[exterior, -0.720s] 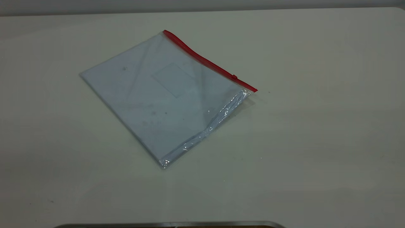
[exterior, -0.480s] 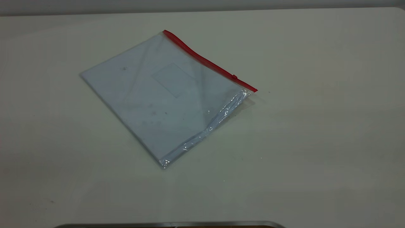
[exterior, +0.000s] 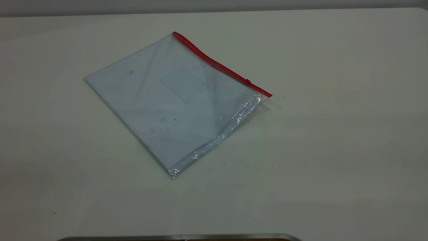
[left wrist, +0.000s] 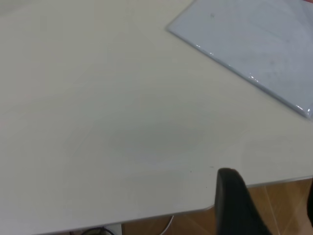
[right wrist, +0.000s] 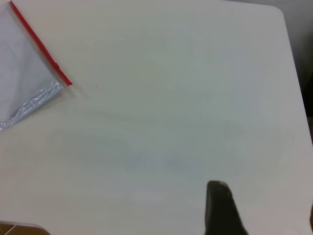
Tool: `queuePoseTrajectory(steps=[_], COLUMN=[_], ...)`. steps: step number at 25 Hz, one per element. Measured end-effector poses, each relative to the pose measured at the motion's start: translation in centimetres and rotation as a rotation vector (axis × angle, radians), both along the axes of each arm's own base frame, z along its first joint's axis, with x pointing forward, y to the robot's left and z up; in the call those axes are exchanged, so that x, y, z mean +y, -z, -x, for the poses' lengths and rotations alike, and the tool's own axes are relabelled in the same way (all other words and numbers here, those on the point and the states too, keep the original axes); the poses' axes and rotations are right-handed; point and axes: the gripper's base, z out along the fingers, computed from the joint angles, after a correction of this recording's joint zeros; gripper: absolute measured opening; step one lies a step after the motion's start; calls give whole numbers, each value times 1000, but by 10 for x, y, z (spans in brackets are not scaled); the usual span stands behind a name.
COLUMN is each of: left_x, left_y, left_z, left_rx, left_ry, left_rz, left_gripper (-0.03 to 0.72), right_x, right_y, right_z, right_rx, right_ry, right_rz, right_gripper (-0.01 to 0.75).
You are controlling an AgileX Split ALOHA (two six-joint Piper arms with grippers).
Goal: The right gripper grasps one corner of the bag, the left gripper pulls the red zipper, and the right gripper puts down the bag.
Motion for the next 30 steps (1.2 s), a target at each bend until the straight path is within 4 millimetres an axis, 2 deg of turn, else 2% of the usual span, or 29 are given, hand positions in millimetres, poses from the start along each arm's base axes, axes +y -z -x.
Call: queuePoseTrajectory(steps=[23, 30], left_x=[0, 4], left_y=[0, 0], left_z=[0, 0], left_rx=[0, 0], left_ry=[-1, -9], left_rz=[1, -63], left_gripper=[423, 423], right_x=[0, 0], right_y=[0, 0], right_z=[0, 0], right_rx=[0, 0], right_ry=[0, 0], right_rz=[0, 0], right_gripper=[466, 466])
